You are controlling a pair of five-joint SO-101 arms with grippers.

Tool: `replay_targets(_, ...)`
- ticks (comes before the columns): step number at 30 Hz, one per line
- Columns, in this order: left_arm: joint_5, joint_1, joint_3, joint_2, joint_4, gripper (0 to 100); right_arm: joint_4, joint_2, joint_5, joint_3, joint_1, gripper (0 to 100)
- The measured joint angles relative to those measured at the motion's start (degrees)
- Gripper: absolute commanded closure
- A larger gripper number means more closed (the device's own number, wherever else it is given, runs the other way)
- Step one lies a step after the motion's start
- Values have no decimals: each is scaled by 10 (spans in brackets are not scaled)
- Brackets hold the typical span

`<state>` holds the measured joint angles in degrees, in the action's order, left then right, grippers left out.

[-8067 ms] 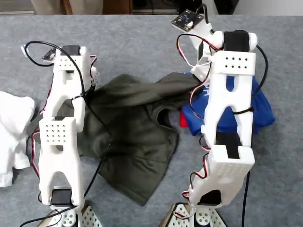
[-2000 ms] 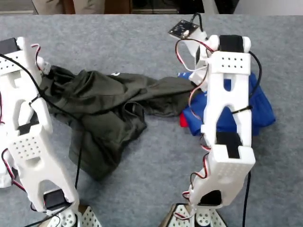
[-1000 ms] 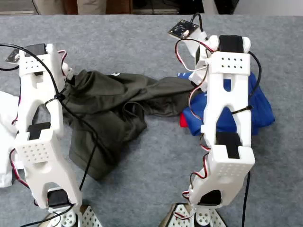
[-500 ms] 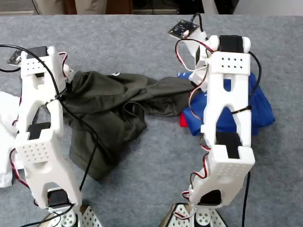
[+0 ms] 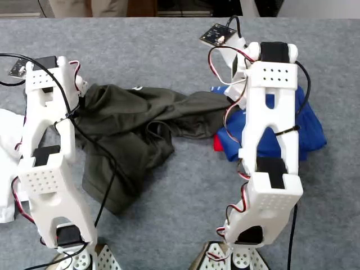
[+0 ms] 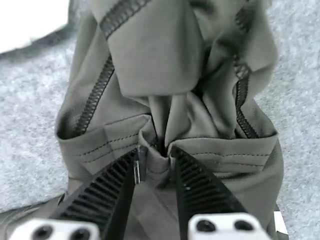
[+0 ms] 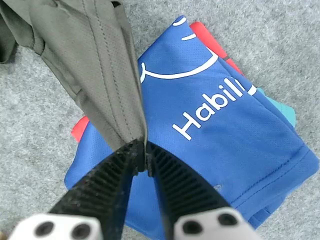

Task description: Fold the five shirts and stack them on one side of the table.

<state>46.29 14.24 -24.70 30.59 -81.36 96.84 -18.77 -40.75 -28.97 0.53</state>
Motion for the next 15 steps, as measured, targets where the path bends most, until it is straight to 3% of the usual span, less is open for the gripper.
replay_targets(11, -9, 0, -36, 0, -1, 981, -15, 0, 4, 0, 0, 994)
replay_targets(15, -17, 0, -112, 0, -51, 981, -27, 0, 47, -17, 0, 994)
